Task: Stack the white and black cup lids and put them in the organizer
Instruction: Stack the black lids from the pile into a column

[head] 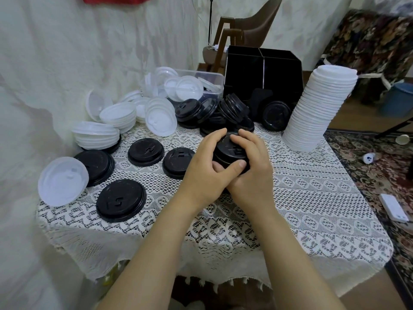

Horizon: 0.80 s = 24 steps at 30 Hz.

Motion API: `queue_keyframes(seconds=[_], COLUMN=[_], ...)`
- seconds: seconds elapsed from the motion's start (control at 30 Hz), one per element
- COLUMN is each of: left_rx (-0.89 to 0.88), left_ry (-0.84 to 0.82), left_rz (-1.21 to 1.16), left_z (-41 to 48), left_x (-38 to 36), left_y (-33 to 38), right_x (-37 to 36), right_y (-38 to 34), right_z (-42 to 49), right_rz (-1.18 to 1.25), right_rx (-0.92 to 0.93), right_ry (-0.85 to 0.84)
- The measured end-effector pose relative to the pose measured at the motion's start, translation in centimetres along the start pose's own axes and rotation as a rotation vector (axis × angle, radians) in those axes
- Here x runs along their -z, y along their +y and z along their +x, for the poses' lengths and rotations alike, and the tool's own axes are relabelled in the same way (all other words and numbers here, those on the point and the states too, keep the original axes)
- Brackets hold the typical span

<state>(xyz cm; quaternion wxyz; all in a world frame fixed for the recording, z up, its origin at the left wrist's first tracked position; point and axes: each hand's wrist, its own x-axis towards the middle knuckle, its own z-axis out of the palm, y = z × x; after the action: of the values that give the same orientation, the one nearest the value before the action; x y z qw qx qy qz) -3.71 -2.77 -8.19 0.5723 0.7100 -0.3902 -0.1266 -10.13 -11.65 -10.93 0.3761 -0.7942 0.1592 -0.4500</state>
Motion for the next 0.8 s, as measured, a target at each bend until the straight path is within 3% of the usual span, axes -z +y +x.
queue_keyframes(seconds=[0.17,0.27,0.37,0.5,0.57,0.63,0.8], left_rx=[0.013,0.061,0.15,0.237,0.264,0.24,0.204], left_ry=[-0.04,0.137,0.29,0.138,0.098,0.069,-0.016], left_rz=[-0.112,-0.153,0.267,0.88,1.008,0.979,0.465], left_z=[-0.1,0.3,1.0,0.8,0.7,0.9,1.3], left_x=[0.6,1.8,3.2,3.2,3.0,3.3,4.6], left_y=[-0.3,-0.6,-1.8,-3.8,-4.2,-4.2,-3.6], right_x=[1.1,1.4,1.4,1.4,1.3,1.3,1.3], right_y=[0.2,0.0,-0.2,-0.2,-0.2,-0.2,-0.2], right_z=[0.2,0.3,0.4,0.4,0.4,0.4,0.4], right_rz=[0.045,0.017,-0.008,-0.019,-0.028,-0.036,-0.025], right_rx=[-0.005,0.001,-0.004,0.001,0.008,0.014,-0.002], right_ry=[-0.099,-0.111,-0.118,-0.114,-0.117,-0.122,-0.125])
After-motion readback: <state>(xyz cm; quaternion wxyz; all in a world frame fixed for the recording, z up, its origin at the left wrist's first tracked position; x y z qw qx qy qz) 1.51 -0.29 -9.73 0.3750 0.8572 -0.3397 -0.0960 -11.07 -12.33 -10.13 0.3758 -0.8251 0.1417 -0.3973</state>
